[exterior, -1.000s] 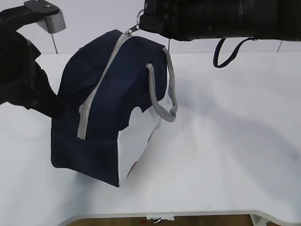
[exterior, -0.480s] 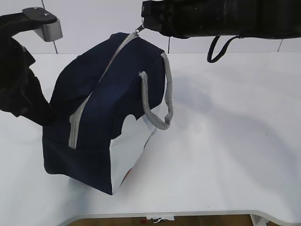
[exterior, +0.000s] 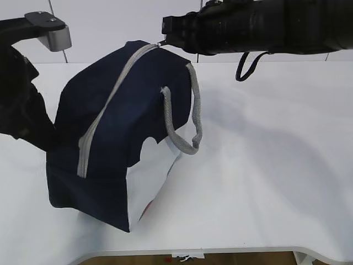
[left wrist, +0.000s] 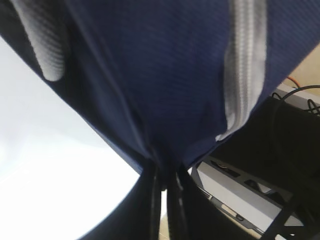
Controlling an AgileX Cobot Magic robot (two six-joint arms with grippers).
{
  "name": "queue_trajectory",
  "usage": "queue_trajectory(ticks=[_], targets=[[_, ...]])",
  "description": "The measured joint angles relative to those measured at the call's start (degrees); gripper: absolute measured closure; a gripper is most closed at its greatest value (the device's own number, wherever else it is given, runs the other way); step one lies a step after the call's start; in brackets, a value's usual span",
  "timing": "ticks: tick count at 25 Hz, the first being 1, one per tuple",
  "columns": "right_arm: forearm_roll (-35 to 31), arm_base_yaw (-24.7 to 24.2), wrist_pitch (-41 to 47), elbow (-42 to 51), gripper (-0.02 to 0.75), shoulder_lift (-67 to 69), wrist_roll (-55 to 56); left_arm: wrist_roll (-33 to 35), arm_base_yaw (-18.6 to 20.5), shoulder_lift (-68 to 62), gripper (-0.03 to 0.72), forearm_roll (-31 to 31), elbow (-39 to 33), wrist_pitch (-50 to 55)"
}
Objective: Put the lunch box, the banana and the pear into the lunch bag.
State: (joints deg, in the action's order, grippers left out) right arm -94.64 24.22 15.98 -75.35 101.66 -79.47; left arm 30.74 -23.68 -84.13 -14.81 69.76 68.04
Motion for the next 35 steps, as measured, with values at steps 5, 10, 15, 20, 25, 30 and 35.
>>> queue_trajectory(ticks=[5, 10, 15, 20, 25, 30, 35], targets=[[0.0, -0.1, 2.6, 0.0, 0.748, 0.0, 0.0, -4.3, 0.0, 0.4, 0.611, 0.1, 0.0, 0.6], [0.0, -0.1, 5.3, 0.0, 0.748, 0.8, 0.1, -8.0, 0.0, 3.5, 0.373, 0.8, 0.1, 0.7], [0.0, -0.1, 6.7, 0.0, 0.748, 2.4, 0.9, -10.4, 0.0, 5.4, 0.291, 2.2, 4.0, 0.2], [0.0, -0.1, 7.4, 0.0, 0.748, 3.2, 1.5, -10.8, 0.0, 4.8, 0.280, 2.2, 8.7, -4.9], [0.0, -0.1, 7.7, 0.0, 0.748, 3.2, 1.6, -10.8, 0.0, -0.3, 0.278, 0.6, 9.9, -9.8], [0.0, -0.1, 7.7, 0.0, 0.748, 3.2, 1.6, -10.8, 0.0, -4.3, 0.278, -2.4, 9.9, -13.5], [0.0, -0.1, 7.7, 0.0, 0.748, 3.2, 1.6, -10.8, 0.0, -6.3, 0.286, -3.3, 9.9, -16.4]])
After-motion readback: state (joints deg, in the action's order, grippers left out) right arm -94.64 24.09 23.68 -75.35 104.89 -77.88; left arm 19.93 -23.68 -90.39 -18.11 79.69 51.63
